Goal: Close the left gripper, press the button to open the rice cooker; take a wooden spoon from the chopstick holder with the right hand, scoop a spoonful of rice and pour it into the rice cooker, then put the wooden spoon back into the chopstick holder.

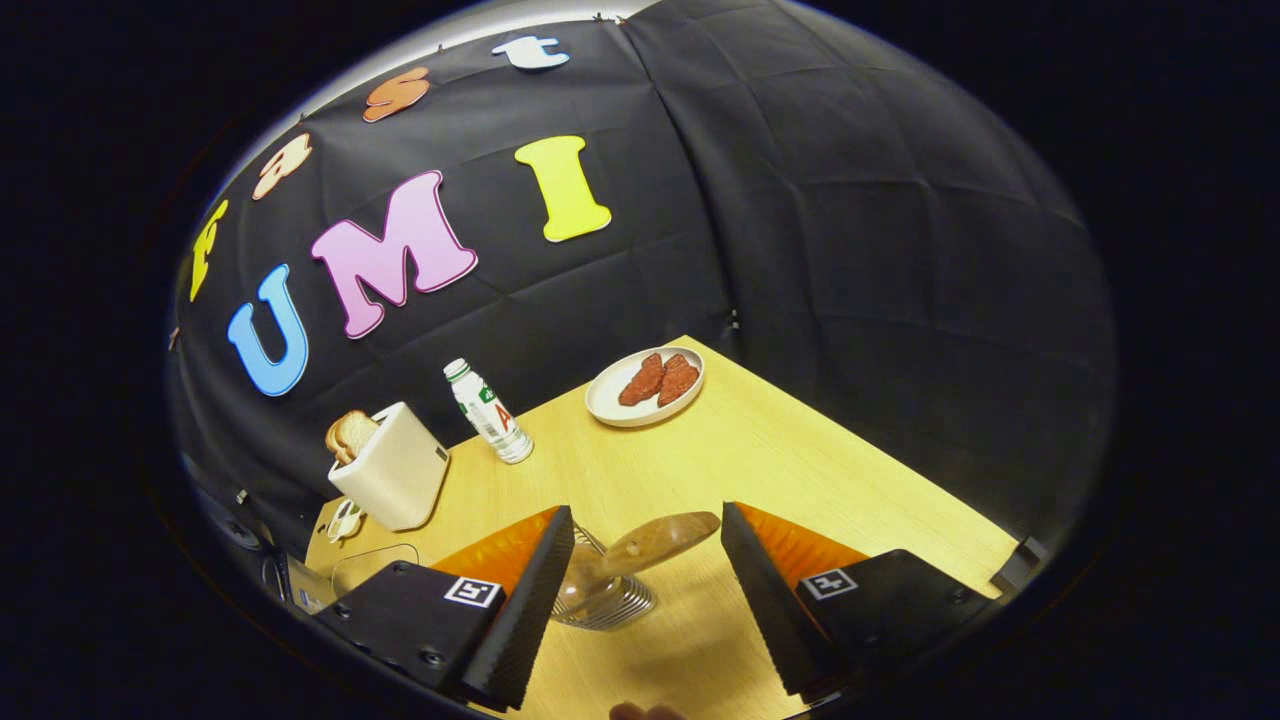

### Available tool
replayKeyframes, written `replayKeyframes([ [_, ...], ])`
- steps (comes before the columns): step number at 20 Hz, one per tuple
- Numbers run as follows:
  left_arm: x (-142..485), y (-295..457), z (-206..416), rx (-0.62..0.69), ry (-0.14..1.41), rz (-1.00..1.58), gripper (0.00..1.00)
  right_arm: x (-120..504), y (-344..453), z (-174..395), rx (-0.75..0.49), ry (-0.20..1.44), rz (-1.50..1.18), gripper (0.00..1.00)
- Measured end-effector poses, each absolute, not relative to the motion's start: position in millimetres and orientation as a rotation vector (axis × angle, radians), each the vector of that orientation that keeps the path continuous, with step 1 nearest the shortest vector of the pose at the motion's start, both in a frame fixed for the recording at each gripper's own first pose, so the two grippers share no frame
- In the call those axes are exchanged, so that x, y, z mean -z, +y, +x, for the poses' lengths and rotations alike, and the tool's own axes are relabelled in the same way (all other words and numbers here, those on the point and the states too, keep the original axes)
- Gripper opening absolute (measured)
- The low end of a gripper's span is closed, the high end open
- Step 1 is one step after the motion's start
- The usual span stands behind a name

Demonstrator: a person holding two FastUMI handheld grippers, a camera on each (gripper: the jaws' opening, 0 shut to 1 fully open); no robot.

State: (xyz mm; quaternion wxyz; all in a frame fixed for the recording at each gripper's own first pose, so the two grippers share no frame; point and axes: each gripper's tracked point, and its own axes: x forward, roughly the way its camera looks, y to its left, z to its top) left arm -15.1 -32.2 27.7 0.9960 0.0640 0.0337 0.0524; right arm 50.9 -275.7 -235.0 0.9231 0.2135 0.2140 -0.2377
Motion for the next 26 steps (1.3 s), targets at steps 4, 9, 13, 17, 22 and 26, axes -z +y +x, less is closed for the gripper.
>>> replayKeyframes([
  [4, -25.6, -34.4, -22.6, -0.097, 0.088, 0.107, 0.94, 234.1, -273.5, 63.9, 0.460, 0.418, 0.453, 0.91],
  [9, -18.4, -34.3, -29.0, -0.101, 0.111, 0.099, 0.94, 241.8, -262.3, 69.1, 0.421, 0.460, 0.441, 0.56],
  [13, -16.7, -26.8, -31.4, -0.110, 0.118, 0.103, 0.94, 247.4, -253.2, 74.5, 0.389, 0.486, 0.449, 0.42],
  [17, -13.9, -19.6, -34.0, -0.121, 0.127, 0.101, 0.94, 238.2, -243.4, 76.9, 0.373, 0.465, 0.451, 0.22],
  [22, -13.5, -16.6, -36.1, -0.125, 0.127, 0.097, 0.94, 230.8, -226.7, 78.8, 0.319, 0.463, 0.409, 0.14],
  [26, -13.4, -11.5, -38.0, -0.127, 0.121, 0.091, 0.94, 211.7, -228.7, 78.7, 0.326, 0.409, 0.379, 0.11],
])
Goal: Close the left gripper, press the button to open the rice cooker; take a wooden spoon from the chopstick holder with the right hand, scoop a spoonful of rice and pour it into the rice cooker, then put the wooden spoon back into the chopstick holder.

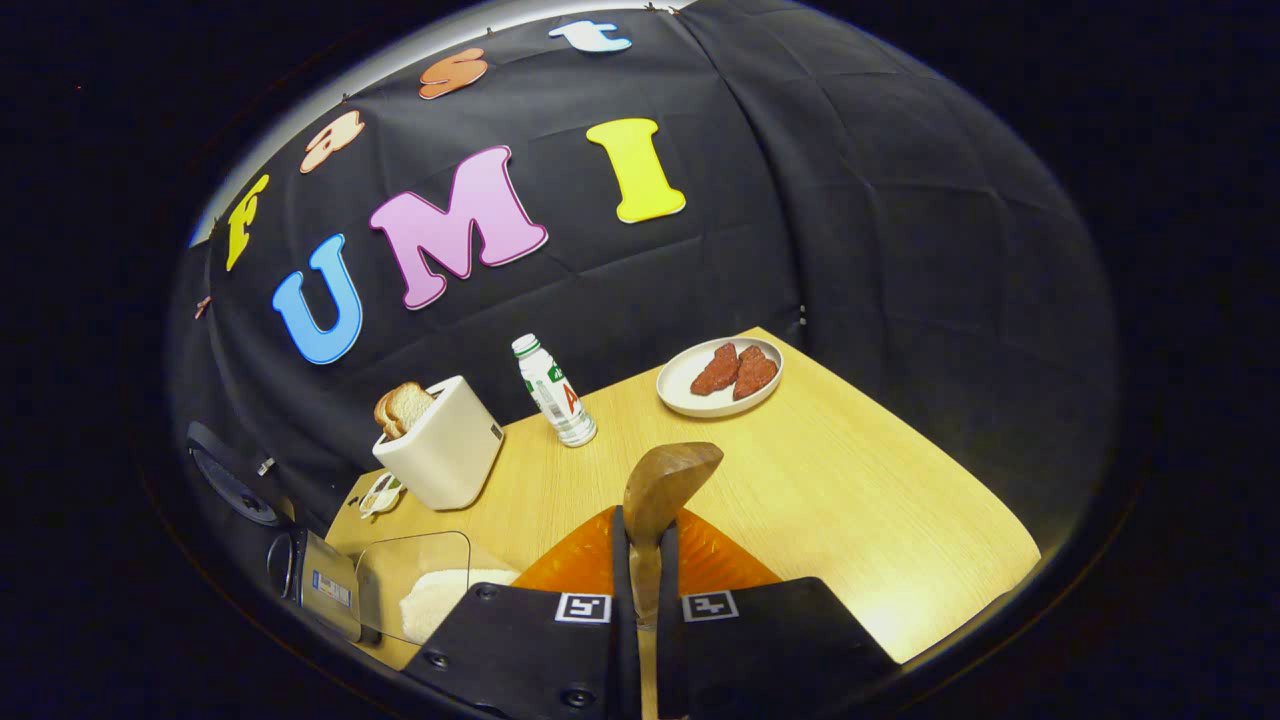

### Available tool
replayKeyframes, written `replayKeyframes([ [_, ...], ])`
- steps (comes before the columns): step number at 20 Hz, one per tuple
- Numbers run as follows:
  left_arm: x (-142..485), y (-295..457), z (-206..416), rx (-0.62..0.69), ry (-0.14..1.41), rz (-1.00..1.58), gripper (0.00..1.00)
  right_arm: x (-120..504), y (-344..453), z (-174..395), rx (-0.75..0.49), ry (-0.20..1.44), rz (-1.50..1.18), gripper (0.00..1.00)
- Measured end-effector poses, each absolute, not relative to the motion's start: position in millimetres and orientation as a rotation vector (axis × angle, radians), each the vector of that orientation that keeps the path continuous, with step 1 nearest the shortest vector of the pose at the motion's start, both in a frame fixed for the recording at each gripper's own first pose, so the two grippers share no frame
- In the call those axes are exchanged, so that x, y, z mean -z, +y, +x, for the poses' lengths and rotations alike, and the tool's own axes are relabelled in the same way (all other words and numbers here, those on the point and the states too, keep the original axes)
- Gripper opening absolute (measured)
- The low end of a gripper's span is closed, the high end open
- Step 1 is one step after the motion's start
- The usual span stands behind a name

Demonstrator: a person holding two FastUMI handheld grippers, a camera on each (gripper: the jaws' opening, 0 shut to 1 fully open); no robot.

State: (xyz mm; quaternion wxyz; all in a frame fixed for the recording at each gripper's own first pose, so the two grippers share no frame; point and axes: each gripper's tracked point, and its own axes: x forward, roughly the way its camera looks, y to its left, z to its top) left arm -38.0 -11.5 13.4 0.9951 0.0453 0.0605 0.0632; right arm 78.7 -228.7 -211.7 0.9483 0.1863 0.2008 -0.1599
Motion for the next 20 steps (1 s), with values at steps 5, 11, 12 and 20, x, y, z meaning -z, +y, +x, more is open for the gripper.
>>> replayKeyframes([
  [5, -9.9, -6.0, -38.4, -0.129, 0.120, 0.066, 0.94, 166.4, -222.8, 79.5, 0.330, 0.318, 0.288, 0.11],
  [11, -11.2, 3.7, -39.0, -0.125, 0.105, 0.048, 0.94, 119.0, -189.6, 84.3, 0.277, 0.244, 0.282, 0.11],
  [12, -12.0, 5.5, -38.3, -0.125, 0.102, 0.044, 0.94, 115.5, -177.7, 87.3, 0.258, 0.241, 0.292, 0.11],
  [20, -15.3, 27.6, -36.4, -0.140, 0.085, 0.043, 0.94, 130.2, -74.3, 111.6, 0.084, 0.304, 0.283, 0.11],
])
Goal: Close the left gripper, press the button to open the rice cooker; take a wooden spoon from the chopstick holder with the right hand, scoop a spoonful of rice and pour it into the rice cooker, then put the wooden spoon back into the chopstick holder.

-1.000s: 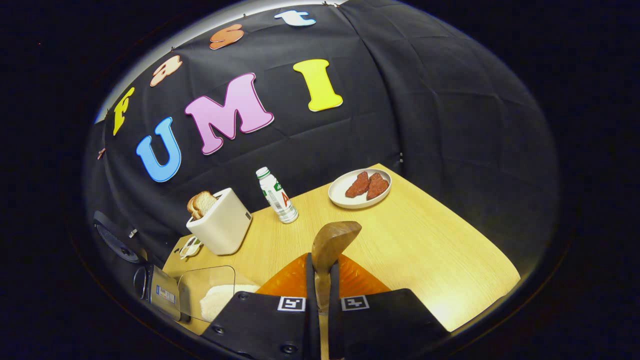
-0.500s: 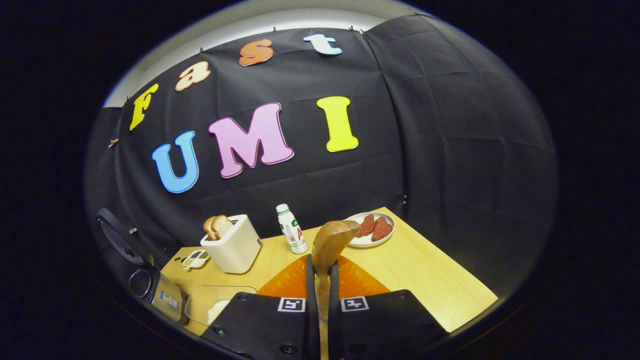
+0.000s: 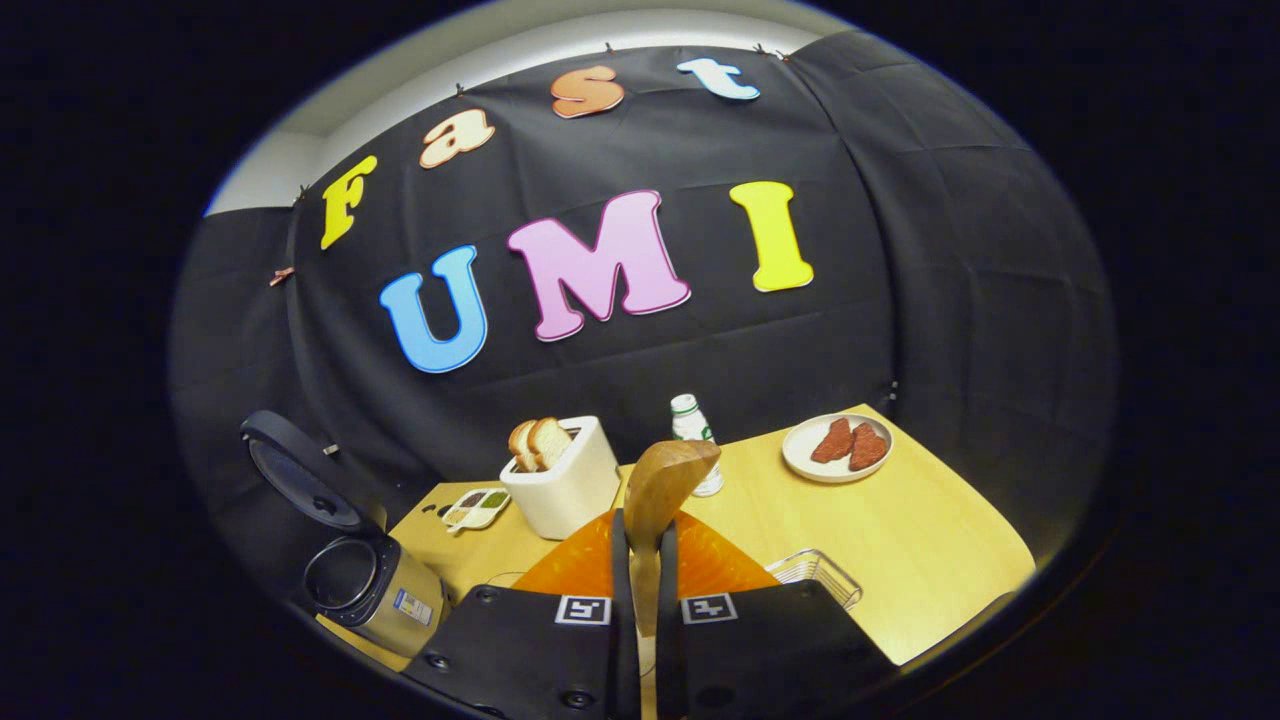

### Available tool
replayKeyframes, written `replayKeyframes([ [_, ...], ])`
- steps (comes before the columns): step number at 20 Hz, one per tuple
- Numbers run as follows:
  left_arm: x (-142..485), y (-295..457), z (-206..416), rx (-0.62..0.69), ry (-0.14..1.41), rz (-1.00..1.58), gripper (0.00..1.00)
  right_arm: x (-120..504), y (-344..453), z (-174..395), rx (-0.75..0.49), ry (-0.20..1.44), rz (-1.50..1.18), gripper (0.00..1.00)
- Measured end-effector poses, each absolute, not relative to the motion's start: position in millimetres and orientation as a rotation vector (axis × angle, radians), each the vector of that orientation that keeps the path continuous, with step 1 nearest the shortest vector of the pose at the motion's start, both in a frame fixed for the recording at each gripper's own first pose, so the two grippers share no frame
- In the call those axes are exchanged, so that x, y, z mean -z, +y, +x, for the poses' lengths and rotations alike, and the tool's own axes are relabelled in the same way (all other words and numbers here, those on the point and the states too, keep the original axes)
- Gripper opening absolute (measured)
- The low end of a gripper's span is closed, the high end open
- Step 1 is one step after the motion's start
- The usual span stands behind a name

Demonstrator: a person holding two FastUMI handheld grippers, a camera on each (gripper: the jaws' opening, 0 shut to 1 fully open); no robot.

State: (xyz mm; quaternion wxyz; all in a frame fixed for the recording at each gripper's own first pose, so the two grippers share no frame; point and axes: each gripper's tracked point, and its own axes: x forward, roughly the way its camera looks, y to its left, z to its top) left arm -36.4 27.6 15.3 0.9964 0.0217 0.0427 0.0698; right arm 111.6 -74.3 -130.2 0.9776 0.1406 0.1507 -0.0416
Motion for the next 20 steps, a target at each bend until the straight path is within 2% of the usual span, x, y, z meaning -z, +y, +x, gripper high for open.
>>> replayKeyframes([
  [6, -15.3, 35.7, -30.8, -0.124, 0.088, 0.063, 0.94, 170.0, -31.0, 121.7, 0.036, 0.382, 0.227, 0.11],
  [11, -13.1, 46.9, -24.7, -0.112, 0.103, 0.077, 0.94, 201.1, -9.9, 125.1, 0.043, 0.427, 0.223, 0.11],
  [12, -11.4, 48.1, -22.8, -0.108, 0.109, 0.077, 0.89, 206.4, -5.4, 125.3, 0.046, 0.436, 0.228, 0.11],
  [13, -7.7, 50.1, -21.4, -0.105, 0.117, 0.078, 0.94, 210.9, 0.1, 126.3, 0.047, 0.445, 0.232, 0.11],
  [19, -0.2, 63.1, -13.9, -0.085, 0.132, 0.072, 0.94, 223.3, 24.5, 128.9, 0.056, 0.467, 0.243, 0.11],
  [20, 1.4, 66.4, -12.7, -0.086, 0.133, 0.070, 0.99, 224.6, 29.9, 128.2, 0.056, 0.471, 0.245, 0.11],
])
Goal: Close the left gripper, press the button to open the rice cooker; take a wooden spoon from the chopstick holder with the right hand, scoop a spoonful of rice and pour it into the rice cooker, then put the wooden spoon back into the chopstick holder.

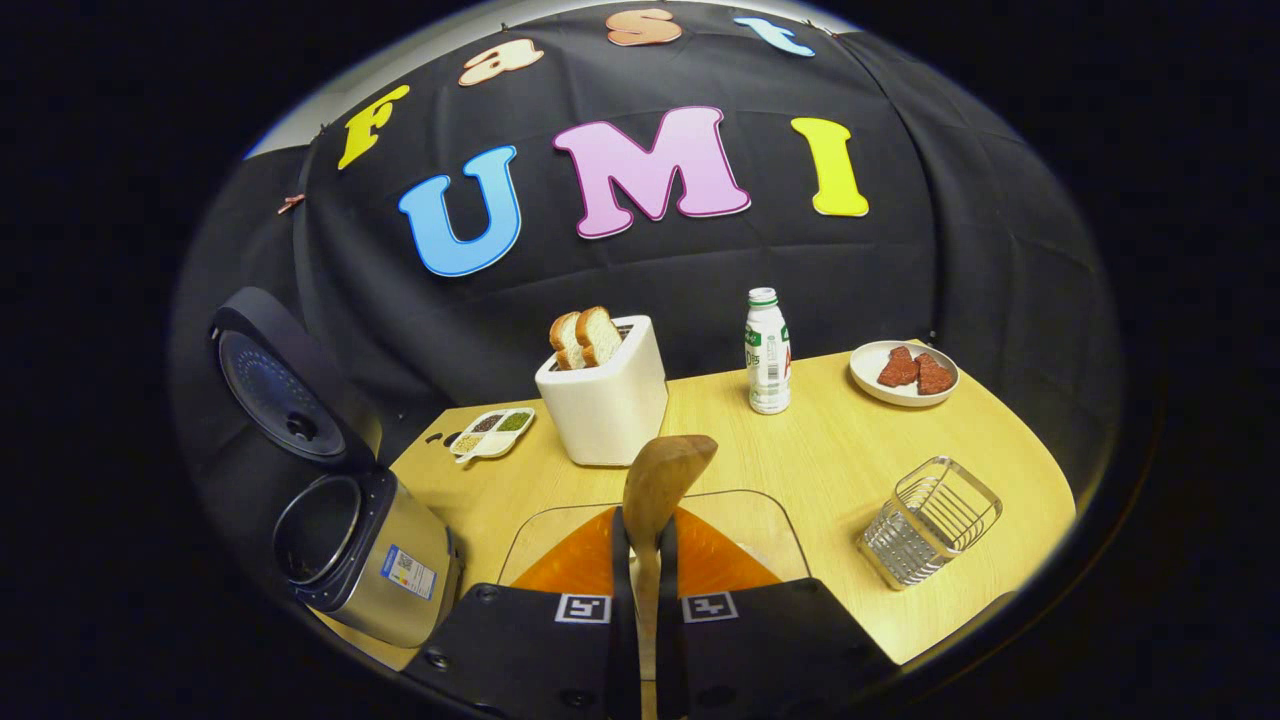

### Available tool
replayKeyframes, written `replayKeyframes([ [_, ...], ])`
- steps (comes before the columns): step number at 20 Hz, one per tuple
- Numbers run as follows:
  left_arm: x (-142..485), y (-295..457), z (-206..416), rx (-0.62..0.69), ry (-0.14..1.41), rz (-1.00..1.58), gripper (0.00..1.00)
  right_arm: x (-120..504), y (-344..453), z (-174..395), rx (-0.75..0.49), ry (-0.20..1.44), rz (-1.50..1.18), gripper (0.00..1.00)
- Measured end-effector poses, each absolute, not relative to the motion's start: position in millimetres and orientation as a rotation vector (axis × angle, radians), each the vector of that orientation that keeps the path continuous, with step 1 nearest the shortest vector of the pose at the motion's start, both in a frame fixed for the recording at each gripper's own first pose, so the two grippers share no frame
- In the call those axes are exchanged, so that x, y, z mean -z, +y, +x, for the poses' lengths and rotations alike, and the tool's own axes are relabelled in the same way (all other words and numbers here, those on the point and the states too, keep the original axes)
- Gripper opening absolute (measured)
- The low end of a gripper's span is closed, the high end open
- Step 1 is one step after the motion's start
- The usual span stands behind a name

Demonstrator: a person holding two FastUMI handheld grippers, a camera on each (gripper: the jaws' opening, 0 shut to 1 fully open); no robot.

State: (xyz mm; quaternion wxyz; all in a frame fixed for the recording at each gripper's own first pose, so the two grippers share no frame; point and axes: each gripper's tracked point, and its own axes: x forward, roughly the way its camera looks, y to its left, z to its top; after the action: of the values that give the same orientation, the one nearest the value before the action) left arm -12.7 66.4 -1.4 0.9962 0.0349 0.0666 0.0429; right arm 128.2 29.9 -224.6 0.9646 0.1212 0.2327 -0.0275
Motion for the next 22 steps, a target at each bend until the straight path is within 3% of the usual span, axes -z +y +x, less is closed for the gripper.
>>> replayKeyframes([
  [1, 2.2, 69.0, -11.4, -0.088, 0.135, 0.065, 0.94, 224.5, 33.9, 127.9, 0.054, 0.474, 0.246, 0.11],
  [13, 12.6, 81.2, -9.8, -0.081, 0.151, 0.039, 0.94, 223.7, 76.9, 112.7, 0.027, 0.508, 0.328, 0.11],
  [22, 6.2, 74.2, -12.2, -0.058, 0.138, 0.076, 0.94, 218.1, 52.2, 112.6, 0.125, 0.514, 0.541, 0.11],
])
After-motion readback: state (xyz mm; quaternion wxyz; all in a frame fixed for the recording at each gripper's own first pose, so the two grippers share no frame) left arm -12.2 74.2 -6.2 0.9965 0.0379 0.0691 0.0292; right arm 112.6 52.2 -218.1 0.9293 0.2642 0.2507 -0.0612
